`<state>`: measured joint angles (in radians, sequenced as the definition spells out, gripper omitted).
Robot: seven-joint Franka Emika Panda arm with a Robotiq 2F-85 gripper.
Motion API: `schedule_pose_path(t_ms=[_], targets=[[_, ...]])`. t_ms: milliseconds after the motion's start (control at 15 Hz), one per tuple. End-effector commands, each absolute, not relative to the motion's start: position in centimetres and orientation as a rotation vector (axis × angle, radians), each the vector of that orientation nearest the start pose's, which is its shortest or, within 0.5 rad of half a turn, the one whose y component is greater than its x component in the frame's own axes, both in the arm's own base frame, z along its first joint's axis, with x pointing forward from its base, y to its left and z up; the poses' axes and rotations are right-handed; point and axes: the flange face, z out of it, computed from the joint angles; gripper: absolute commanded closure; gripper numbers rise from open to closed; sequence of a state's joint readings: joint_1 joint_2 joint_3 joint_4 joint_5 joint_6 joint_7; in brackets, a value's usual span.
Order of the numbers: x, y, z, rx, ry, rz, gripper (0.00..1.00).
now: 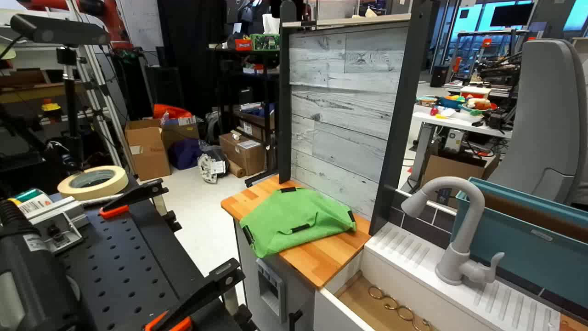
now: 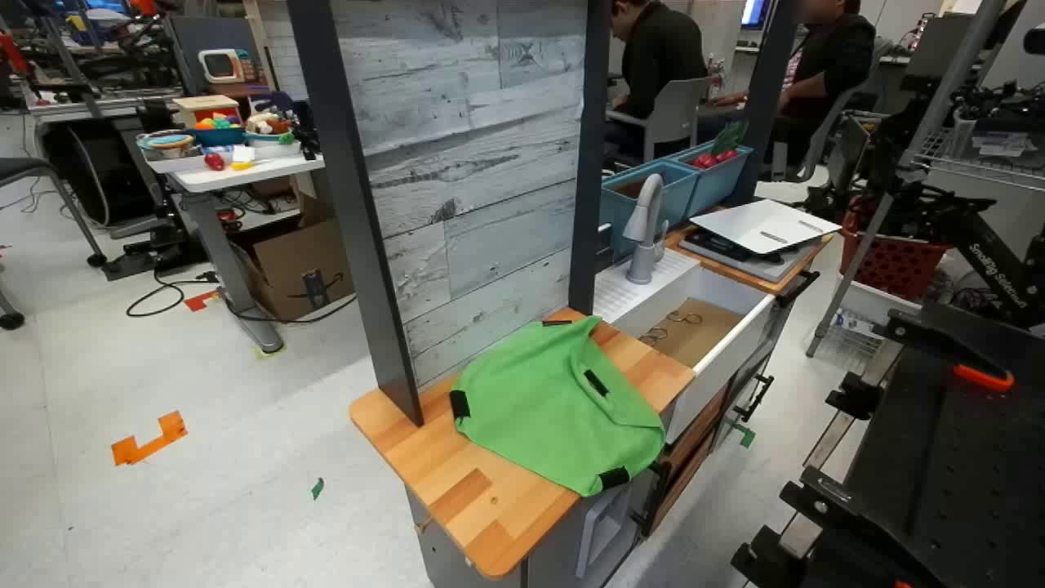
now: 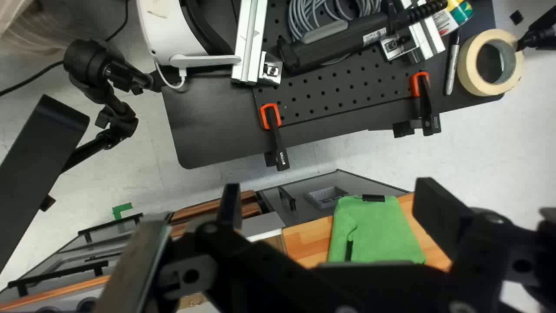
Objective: Turn faucet to the right
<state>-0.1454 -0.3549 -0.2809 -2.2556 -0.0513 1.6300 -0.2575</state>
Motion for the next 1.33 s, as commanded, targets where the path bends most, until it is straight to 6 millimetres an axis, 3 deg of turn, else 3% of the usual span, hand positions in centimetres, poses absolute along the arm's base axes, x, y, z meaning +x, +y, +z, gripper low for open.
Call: schedule_pose_path(t_ms=[0, 533, 733, 1000, 1267], targets=[[37.4, -18.4, 47.9, -2.977, 0.191, 0.378, 0.00], [37.4, -18.4, 48.0, -2.977, 0.191, 0.376, 0.00], [38.8, -17.9, 46.9, -3.006, 0.191, 0.334, 0.00], [42.6, -16.4, 44.1, -3.016, 0.162, 0.262, 0.00], [47.5, -14.8, 38.8, -2.993, 0.216, 0.192, 0.00]])
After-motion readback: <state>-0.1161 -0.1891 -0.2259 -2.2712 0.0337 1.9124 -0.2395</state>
